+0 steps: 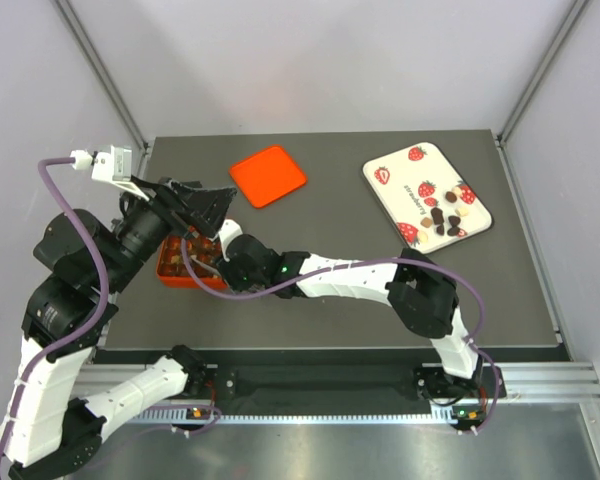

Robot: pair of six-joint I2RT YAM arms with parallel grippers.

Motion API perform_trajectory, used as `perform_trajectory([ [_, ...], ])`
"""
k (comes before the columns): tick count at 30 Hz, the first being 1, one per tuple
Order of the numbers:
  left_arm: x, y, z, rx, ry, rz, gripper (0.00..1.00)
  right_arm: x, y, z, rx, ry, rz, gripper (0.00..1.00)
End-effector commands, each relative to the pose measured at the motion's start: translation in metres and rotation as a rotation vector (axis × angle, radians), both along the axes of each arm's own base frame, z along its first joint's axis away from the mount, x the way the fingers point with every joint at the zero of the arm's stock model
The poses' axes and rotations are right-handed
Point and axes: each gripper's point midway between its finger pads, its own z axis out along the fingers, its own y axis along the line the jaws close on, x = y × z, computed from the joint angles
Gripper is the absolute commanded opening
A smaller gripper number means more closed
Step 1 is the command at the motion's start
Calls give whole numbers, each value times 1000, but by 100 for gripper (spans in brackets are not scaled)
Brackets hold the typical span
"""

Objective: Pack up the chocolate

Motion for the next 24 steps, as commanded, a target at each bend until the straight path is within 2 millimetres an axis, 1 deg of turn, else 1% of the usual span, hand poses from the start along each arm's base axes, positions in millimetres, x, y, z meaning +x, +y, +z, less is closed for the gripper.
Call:
perform_trajectory([
  [1,1,-2,9,-23,-23,-6,99,10,9,63,101,-132,-24,42],
  [3,0,-1,12,-28,-27,-8,99,15,5,71,104,-167,-39,43],
  [4,-1,-1,11,-27,-26,-8,99,16,3,80,116,-180,-43,43],
  [6,-1,-1,12,-28,-27,-8,99,19,-4,84,106,-210,-62,43],
  [7,-1,-1,12,-28,-27,-6,99,20,-9,95,118,-225,-75,43],
  [8,0,-1,13,-28,-27,-6,99,26,-17,100,113,-244,-106,43],
  [9,-1,-1,12,-24,-24,-5,99,28,-25,97,94,-255,-120,42],
  [10,1,-1,11,-21,-22,-3,99,30,-34,111,111,-268,-143,42],
  [11,1,-1,10,-17,-19,-1,99,38,-49,104,84,-273,-179,42],
  [12,2,-2,9,-14,-18,-1,99,41,-62,120,110,-283,-201,42],
  [13,3,-2,8,-15,-16,0,99,45,-72,122,110,-285,-220,41],
  [14,4,-3,7,-12,-12,-1,99,54,-90,113,82,-282,-255,42],
  [15,5,-3,6,-11,-11,-1,99,58,-101,114,81,-282,-275,41],
  [16,6,-4,4,-9,-8,-3,99,62,-118,126,92,-292,-306,42],
  [17,7,-6,2,-3,-3,-3,99,75,-141,116,63,-280,-359,41],
  [18,7,-6,1,-3,-3,-3,99,81,-161,126,74,-282,-400,41],
  [19,9,-7,0,0,-1,-1,99,86,-178,122,52,-270,-434,41],
  [20,10,-7,-3,3,4,1,99,101,-207,112,27,-247,-506,41],
  [21,12,-8,-5,7,7,2,99,105,-226,122,47,-248,-545,41],
  [22,13,-9,-6,10,9,1,99,110,-243,121,42,-241,-581,41],
  [23,14,-9,-9,15,13,2,99,119,-274,109,3,-217,-649,41],
  [24,15,-10,-10,17,15,1,99,129,-304,117,7,-222,-720,41],
])
